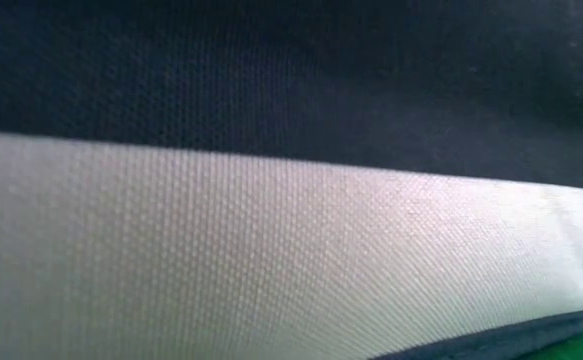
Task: Sort clothes
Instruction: Put the gray shorts into the transparent laundry bin, then put the white dress into the blue laundry bin
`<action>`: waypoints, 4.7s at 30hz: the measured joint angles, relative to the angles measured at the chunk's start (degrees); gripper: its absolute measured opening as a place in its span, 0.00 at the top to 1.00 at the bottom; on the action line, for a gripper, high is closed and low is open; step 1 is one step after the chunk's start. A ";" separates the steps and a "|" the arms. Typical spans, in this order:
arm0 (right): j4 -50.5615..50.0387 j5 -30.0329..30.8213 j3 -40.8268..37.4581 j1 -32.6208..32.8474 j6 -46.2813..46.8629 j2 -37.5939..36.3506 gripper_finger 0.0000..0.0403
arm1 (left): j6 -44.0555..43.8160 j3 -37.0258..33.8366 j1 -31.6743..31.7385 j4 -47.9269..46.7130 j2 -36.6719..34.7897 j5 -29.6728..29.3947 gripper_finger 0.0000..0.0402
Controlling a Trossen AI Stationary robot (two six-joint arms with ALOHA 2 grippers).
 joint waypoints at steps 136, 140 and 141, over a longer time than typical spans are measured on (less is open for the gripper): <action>-19.15 -79.60 -54.02 0.52 65.30 0.79 0.77 | -21.30 12.26 -37.64 -0.38 -17.97 -30.23 0.76; -19.08 -79.58 -54.07 0.52 63.76 0.81 0.93 | -21.30 12.26 -37.64 -0.39 -17.97 -30.25 0.76; -19.08 -79.58 -54.07 0.52 63.38 0.81 0.94 | -21.30 12.26 -37.64 -0.39 -17.97 -30.25 0.76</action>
